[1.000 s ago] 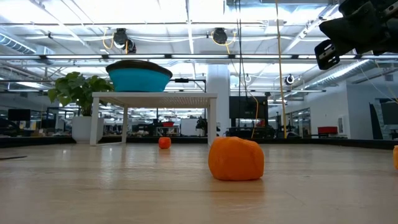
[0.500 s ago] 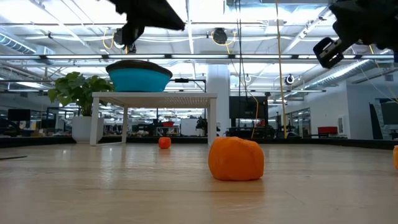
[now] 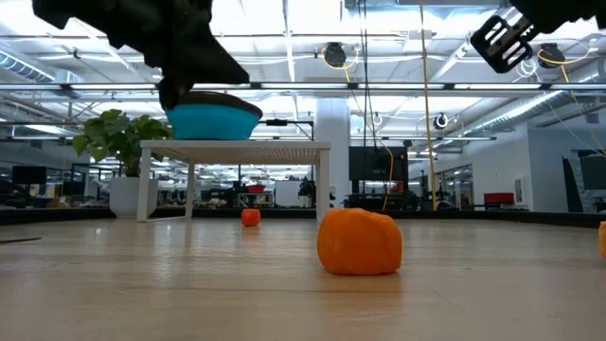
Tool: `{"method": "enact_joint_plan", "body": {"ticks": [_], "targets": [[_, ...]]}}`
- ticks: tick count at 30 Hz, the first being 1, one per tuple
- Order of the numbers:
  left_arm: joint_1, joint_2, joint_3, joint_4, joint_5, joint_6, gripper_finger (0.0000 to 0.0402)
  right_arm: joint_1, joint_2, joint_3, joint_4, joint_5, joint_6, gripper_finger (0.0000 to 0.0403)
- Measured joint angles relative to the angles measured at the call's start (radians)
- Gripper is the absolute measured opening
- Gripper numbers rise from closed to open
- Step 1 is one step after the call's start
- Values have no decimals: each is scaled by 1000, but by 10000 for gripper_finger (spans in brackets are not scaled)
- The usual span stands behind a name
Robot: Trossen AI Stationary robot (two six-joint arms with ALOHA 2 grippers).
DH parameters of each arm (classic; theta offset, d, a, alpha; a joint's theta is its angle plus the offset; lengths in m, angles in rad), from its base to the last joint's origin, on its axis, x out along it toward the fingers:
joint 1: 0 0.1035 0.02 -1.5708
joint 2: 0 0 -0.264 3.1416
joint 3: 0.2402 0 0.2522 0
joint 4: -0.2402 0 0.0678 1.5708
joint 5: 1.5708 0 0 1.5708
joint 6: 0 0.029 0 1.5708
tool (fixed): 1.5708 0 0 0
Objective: Pick & Place Fruit
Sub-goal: Put the bottom right peach into the blue strainer bowl on the shelf on the shelf
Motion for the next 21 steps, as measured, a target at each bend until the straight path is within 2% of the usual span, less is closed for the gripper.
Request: {"method": "enact_joint_plan", "body": {"ticks": [13,21], "targets": [[0,-243,-183,34,36,94,8,173,346,294,-194,275,134,0],[0,-442,-312,27,93,150,3,202,540,519,-469,307,246,0]]}}
